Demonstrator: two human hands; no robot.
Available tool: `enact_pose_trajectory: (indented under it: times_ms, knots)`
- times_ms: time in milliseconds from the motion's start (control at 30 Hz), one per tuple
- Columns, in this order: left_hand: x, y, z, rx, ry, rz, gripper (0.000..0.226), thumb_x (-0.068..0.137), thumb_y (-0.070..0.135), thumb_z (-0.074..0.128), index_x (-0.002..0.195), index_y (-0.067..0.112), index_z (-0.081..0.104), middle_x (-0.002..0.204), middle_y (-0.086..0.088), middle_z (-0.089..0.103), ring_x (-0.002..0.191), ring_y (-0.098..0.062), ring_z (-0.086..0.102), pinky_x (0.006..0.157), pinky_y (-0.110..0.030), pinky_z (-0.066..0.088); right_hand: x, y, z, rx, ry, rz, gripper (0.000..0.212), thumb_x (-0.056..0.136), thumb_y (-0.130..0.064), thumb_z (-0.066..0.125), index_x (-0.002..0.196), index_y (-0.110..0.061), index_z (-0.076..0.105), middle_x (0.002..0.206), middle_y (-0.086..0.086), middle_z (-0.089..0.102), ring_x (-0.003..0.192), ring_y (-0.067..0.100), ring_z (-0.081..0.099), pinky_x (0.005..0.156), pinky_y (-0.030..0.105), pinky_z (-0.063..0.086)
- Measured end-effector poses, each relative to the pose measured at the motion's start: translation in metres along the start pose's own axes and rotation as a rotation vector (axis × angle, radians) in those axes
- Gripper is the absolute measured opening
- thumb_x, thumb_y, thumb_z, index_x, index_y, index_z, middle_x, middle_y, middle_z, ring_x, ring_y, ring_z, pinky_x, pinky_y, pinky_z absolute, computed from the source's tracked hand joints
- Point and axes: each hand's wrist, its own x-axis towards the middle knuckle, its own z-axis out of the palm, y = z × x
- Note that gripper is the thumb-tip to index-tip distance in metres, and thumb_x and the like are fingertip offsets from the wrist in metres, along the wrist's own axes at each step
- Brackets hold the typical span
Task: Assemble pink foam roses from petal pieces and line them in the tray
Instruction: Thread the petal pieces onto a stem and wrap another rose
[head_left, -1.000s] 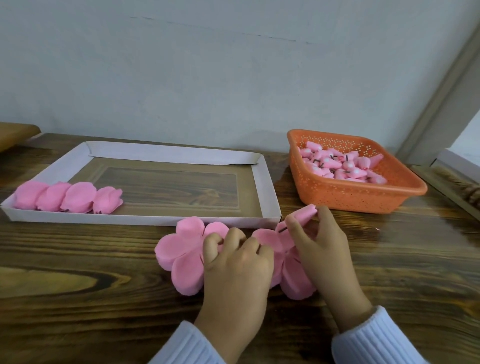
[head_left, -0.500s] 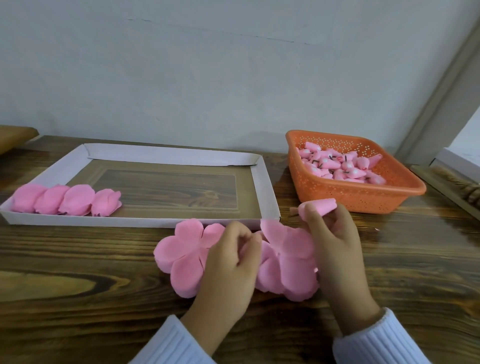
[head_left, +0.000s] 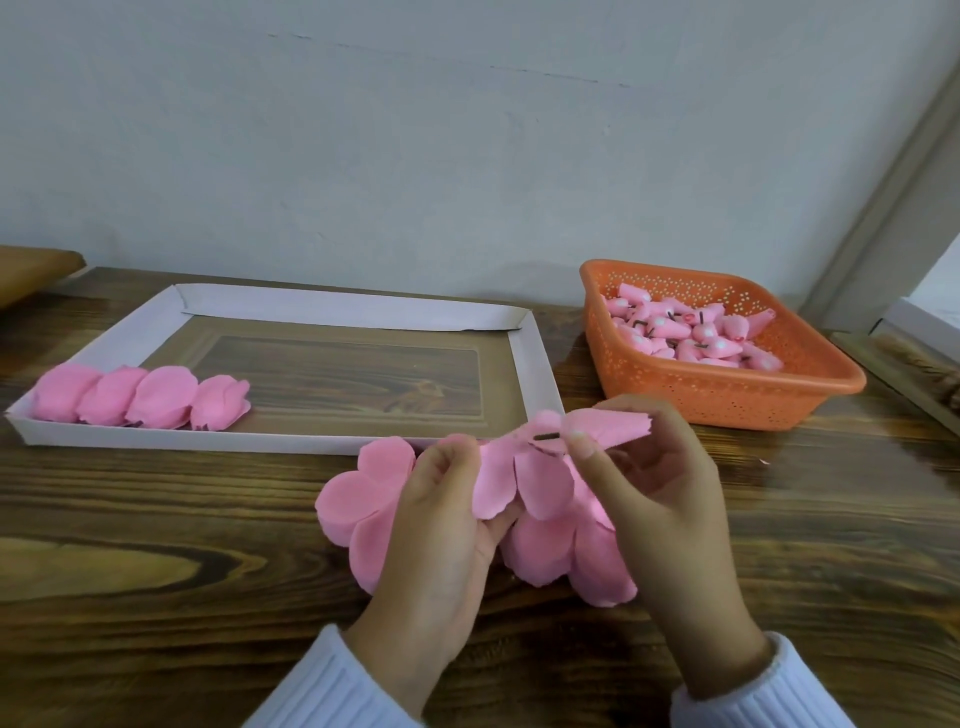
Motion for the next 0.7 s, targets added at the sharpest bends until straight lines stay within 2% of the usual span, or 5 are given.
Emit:
enact_pose_trajectory:
  times_ms: [300, 433, 500, 600, 700]
  knots:
    - [-0.0017, -0.0067, -0.0003, 0.227, 0.049, 0.145, 0.034, 0.08, 0.033, 0.056, 0.09, 0.0, 0.053, 0.111, -0.034, 0.056, 0.113, -0.046, 0.054, 0.103, -0.062, 0.037, -0.0006, 0.0063, 0.0009, -0.134, 0.005, 0.021, 0.02, 0.08, -0.008, 0.074, 0.094, -0.02, 0.066, 0.091, -0.009, 0.072, 0.086, 0.009, 0.069, 0.072, 0.019, 0.053]
    - [-0.0023, -0.0084, -0.0006, 0.281, -0.004, 0.18, 0.033, 0.077, 0.036, 0.06, 0.082, 0.004, 0.054, 0.104, -0.032, 0.058, 0.105, -0.041, 0.059, 0.102, -0.061, 0.04, -0.0013, 0.0073, 0.0015, -0.206, 0.009, 0.023, 0.021, 0.079, -0.012, 0.075, 0.093, -0.024, 0.066, 0.091, -0.013, 0.072, 0.087, 0.007, 0.068, 0.073, 0.02, 0.053]
    - [-0.0025, -0.0101, -0.0022, 0.376, -0.044, 0.263, 0.027, 0.077, 0.036, 0.064, 0.077, 0.01, 0.055, 0.087, -0.022, 0.059, 0.086, -0.024, 0.058, 0.088, -0.046, 0.05, -0.001, 0.0084, 0.002, -0.293, 0.025, 0.023, 0.022, 0.076, -0.018, 0.077, 0.093, -0.027, 0.065, 0.09, -0.018, 0.069, 0.085, 0.003, 0.065, 0.071, 0.017, 0.05]
    - [-0.0069, -0.0085, -0.0021, 0.522, -0.123, 0.376, 0.021, 0.089, 0.034, 0.055, 0.072, 0.02, 0.054, 0.065, 0.011, 0.052, 0.063, 0.001, 0.048, 0.062, -0.011, 0.041, -0.0005, 0.01, 0.0019, -0.356, 0.037, 0.031, 0.02, 0.074, -0.026, 0.077, 0.091, -0.027, 0.066, 0.088, -0.018, 0.068, 0.081, 0.004, 0.063, 0.066, 0.016, 0.048]
    - [-0.0094, -0.0056, 0.0002, 0.528, -0.159, 0.42, 0.028, 0.09, 0.04, 0.045, 0.067, 0.025, 0.047, 0.065, 0.013, 0.044, 0.061, 0.0, 0.04, 0.058, -0.009, 0.037, -0.0004, 0.0102, 0.0033, -0.254, -0.004, 0.072, 0.015, 0.078, -0.021, 0.076, 0.09, -0.023, 0.068, 0.084, -0.012, 0.07, 0.076, 0.007, 0.065, 0.064, 0.02, 0.051]
